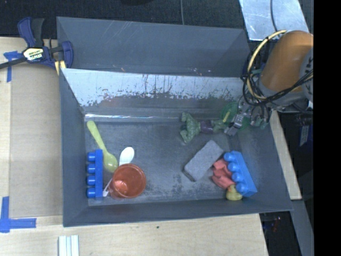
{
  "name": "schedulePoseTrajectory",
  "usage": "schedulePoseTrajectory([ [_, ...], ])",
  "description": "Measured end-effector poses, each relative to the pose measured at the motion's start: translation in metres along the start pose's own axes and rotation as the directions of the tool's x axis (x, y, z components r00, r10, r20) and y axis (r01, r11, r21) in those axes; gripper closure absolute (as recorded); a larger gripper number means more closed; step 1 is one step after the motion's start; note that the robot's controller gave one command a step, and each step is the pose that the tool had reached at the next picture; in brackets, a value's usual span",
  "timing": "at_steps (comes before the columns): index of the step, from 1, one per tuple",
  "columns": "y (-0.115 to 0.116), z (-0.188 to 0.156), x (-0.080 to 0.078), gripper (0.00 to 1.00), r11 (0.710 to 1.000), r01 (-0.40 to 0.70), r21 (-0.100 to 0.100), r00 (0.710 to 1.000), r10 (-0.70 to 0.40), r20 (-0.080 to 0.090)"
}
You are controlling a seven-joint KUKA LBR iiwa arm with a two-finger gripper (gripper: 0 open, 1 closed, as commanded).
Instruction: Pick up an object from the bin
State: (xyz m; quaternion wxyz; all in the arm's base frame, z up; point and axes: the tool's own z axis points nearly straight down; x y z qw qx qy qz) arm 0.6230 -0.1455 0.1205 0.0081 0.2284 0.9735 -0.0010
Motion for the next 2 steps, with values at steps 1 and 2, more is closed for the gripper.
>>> schedulePoseTrajectory([
  [1,0.0,-0.033,0.0,1.0,1.0,0.0,0.0,1.0,0.0,-0.001],
  [2,-0.001,-0.066,-0.002,1.0,1.0,0.001,0.0,1.0,-0.001,0.002],
])
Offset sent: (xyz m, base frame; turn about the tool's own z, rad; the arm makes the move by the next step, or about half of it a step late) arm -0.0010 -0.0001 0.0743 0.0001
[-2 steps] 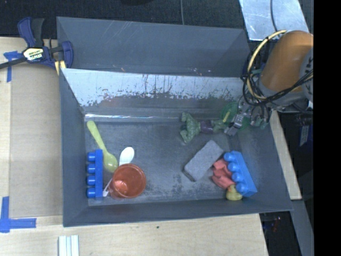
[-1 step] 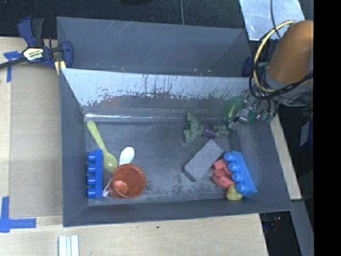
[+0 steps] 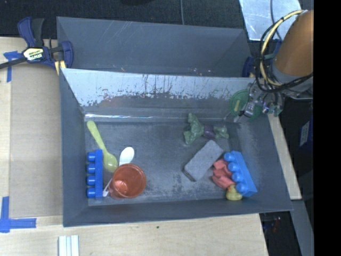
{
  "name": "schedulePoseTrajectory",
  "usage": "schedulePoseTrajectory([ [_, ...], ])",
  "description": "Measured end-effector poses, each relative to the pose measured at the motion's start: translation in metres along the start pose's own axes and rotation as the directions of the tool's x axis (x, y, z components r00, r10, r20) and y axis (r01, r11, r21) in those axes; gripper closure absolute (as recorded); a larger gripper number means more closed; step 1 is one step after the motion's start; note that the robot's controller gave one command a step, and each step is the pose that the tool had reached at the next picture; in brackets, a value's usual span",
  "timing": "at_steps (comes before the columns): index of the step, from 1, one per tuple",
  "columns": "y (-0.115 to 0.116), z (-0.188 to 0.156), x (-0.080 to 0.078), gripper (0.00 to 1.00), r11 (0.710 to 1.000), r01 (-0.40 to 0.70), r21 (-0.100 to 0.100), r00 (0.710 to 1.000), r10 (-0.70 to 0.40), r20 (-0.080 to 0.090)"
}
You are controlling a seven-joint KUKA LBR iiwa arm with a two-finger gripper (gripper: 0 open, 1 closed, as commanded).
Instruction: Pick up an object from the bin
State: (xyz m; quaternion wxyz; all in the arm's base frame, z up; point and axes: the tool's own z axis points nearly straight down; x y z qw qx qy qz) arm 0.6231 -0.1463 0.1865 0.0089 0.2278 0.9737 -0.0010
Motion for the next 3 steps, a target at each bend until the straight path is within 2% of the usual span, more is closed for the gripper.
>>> schedulePoseTrajectory([
  [1,0.0,-0.012,-0.002,1.0,1.0,0.001,-0.002,1.0,-0.001,0.009],
  [3,0.0,-0.034,-0.002,1.0,1.0,0.002,-0.002,1.0,-0.002,0.01],
])
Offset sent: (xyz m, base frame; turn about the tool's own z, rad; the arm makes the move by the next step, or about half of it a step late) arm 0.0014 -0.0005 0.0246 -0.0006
